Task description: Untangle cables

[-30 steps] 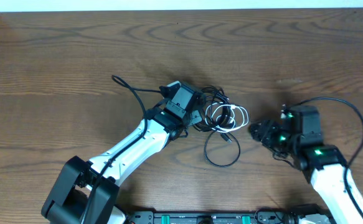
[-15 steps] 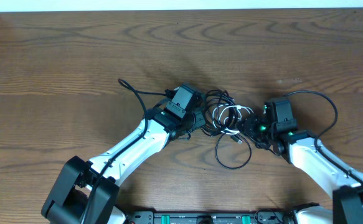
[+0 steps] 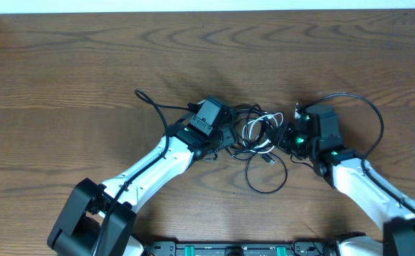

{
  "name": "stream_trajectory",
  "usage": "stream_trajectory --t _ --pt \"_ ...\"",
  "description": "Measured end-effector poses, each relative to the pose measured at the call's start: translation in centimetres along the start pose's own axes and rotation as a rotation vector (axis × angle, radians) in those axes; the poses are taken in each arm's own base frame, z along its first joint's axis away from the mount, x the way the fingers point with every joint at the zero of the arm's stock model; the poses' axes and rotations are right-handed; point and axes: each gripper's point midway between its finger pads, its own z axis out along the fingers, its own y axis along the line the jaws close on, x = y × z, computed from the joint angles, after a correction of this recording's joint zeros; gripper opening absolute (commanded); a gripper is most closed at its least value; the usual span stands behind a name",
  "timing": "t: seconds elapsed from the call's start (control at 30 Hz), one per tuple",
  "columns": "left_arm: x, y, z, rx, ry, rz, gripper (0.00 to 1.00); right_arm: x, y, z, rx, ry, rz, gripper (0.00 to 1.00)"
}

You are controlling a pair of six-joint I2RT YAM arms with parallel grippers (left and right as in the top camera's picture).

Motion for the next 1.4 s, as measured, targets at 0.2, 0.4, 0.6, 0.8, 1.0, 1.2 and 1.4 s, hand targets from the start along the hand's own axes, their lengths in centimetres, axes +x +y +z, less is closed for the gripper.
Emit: stream_trajectory --t 0.2,0.4,0.6,0.8,1.0,1.2,1.4 --pt "-0.2 0.0 0.0 0.0 -0.011 0.001 0.78 -0.1 5.6 -4.0 -0.212 -0.02 -0.13 0.01" --pt "-0.3 -0.3 0.0 0.01 -0.012 -0.035 0.79 0.9 8.6 -6.3 -0.334 -0.001 -0.207 0.01" --pt "-0.6 -1.0 0.0 0.042 -0.023 -0.07 0.82 1.5 9.8 -6.8 -0.4 0.029 -0.241 0.01" --pt "-0.6 -1.3 0.0 0.055 -0.021 -0.09 0.14 1.0 12.9 -8.4 -0.541 -0.015 -0.36 0.01" --pt "-0.6 -0.4 0.8 0.016 -0.025 -0.097 0.08 0.4 14.3 -9.3 -0.596 -0.062 -0.416 0.01" --pt "-1.8 2.0 0.7 -0.092 -0.1 -0.096 0.16 -0.7 13.8 -9.4 -0.578 -0.098 -0.402 0.01" --pt "-4.4 3.5 0.1 -0.113 -0.136 0.024 0.08 -1.2 13.6 -9.4 -0.562 -0.119 -0.397 0.01"
